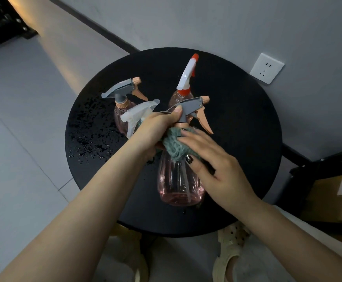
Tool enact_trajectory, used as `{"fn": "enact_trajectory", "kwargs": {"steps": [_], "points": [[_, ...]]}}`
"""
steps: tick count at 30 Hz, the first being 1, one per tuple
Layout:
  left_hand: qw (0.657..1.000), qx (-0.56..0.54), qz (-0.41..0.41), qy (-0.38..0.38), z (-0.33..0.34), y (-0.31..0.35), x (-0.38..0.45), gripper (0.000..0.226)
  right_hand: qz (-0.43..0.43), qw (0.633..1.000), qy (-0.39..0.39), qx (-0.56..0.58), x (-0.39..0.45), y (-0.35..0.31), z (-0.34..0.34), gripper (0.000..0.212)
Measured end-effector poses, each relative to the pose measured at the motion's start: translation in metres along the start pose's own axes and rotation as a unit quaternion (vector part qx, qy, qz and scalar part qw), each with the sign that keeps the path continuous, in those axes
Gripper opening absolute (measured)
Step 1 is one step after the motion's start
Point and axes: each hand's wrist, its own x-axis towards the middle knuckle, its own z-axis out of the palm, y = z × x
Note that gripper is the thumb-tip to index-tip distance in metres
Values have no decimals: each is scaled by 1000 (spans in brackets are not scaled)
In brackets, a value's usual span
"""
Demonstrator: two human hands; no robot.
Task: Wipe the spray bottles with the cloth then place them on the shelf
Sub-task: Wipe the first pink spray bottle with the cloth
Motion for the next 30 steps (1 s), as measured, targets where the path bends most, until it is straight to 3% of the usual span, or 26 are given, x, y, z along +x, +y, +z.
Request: {"fn": "enact_trajectory", "kwargs": {"steps": [5,9,12,14,16,20,23,26,30], "points": [[1000,-23,-4,5,-4,6,-1,29,-141,983,-34,-117,-14,3,-1,39],[997,34,-17,62,-11,8,2,31,-277,931,-84,-223,-22,4,-1,29],[997,27,-16,64,-12,9,2,30,-321,898,-129,-272,-27,3,-1,30],[998,13,-20,61,-10,9,3,32,-316,901,-124,-270,-26,2,-2,30],[998,16,-18,57,-7,8,4,33,-278,927,-93,-235,-21,1,-2,30],[998,-60,-23,-6,-2,7,1,30,-113,989,-31,-92,-10,1,-6,40],[999,-29,-26,0,-3,0,6,30,-14,1000,0,5,-4,2,-7,44],[999,-25,-23,-5,-6,-2,6,31,-31,999,-8,-27,-6,4,-5,43],[995,-97,-32,-6,-5,6,1,30,-144,983,-18,-114,-15,6,-8,37]]}}
